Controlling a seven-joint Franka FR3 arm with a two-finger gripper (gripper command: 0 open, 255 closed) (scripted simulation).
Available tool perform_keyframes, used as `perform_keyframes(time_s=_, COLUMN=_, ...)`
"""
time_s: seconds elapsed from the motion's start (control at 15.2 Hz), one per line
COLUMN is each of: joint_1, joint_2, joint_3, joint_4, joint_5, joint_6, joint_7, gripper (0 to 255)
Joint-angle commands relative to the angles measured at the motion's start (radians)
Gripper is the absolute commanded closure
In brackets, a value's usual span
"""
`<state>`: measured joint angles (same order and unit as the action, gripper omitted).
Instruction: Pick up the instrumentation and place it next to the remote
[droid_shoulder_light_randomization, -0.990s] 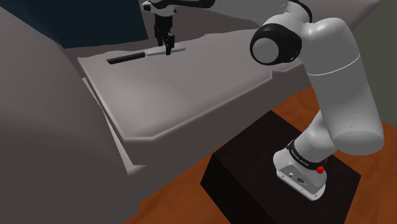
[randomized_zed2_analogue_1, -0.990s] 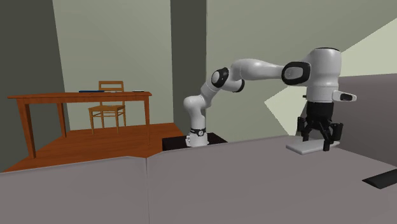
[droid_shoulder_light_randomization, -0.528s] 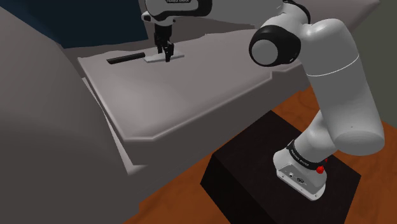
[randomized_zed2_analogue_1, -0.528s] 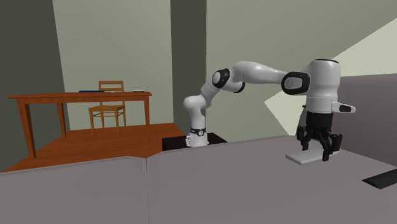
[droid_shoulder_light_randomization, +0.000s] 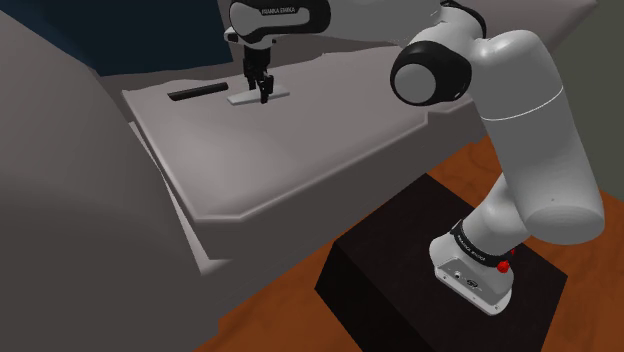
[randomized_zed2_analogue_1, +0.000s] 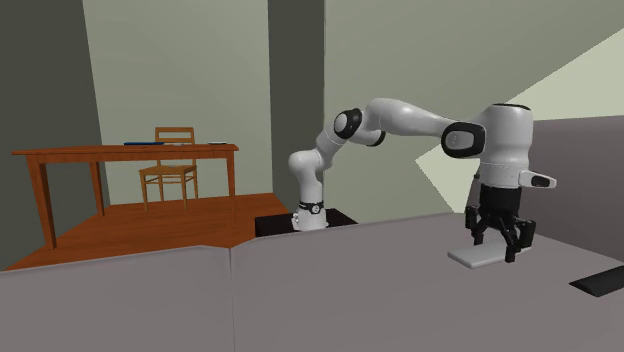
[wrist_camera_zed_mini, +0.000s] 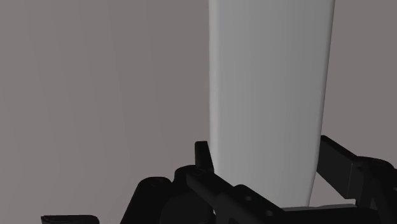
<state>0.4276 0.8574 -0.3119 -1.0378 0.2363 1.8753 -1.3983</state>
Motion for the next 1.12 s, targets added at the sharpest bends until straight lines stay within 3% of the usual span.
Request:
perform_keyframes(time_s=0.0, joint_1=0.000, joint_2=0.000, joint_3=0.000, joint_4=-0.001, joint_5=0.000, joint_6=0.001, joint_7=0.000, gripper=255)
perform_keyframes(time_s=0.13, joint_1=0.000, joint_2=0.000, joint_3=0.000, joint_4=-0.001, joint_5=0.000, joint_6=0.001, joint_7=0.000, gripper=255)
perform_keyframes(time_s=0.2, joint_1=0.000, joint_2=-0.001, joint_3=0.000, joint_4=-0.001, joint_5=0.000, joint_6=0.001, joint_7=0.000, gripper=0)
perform_keyframes(time_s=0.53, joint_1=0.000, joint_2=0.000, joint_3=0.000, joint_4=-0.001, joint_5=0.000, joint_6=0.001, joint_7=0.000, gripper=0)
perform_keyframes(time_s=0.79, joint_1=-0.011, joint_2=-0.017, joint_3=-0.004, joint_4=0.100, joint_5=-0.007, joint_6=-0.114, joint_7=0.010, gripper=0)
perform_keyframes(time_s=1.06, joint_1=-0.011, joint_2=-0.017, joint_3=-0.004, joint_4=0.100, joint_5=-0.007, joint_6=-0.114, joint_7=0.010, gripper=0)
